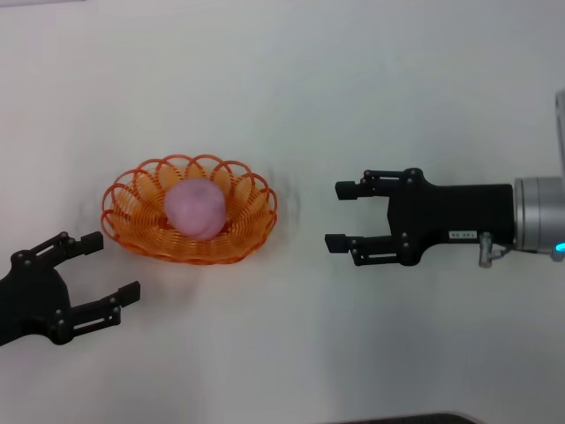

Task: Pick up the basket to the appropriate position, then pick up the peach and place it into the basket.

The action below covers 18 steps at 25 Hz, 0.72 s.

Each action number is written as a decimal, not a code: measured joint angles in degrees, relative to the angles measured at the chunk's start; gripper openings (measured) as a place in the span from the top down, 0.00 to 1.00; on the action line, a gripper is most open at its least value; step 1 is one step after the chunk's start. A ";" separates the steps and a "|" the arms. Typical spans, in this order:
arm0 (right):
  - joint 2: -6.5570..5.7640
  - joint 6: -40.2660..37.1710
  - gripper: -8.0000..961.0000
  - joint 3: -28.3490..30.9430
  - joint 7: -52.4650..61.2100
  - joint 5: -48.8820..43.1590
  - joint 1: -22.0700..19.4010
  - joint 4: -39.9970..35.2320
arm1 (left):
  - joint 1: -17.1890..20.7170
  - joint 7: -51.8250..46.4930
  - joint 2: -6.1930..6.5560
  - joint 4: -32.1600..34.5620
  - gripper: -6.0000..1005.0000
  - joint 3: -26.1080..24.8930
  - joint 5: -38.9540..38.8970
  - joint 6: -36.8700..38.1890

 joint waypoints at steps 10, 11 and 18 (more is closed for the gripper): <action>-0.04 2.86 0.19 5.47 -9.09 0.02 -0.10 8.64 | 0.00 0.30 0.00 -0.33 0.13 0.46 0.04 -1.84; -0.04 3.59 0.19 5.31 -9.10 -0.07 -0.01 8.94 | 0.00 0.33 0.00 -0.34 0.13 0.47 0.04 -2.02; -0.02 4.74 0.19 5.02 -9.12 -0.27 0.83 10.47 | -0.03 0.33 0.00 -0.33 0.13 0.53 0.04 -2.26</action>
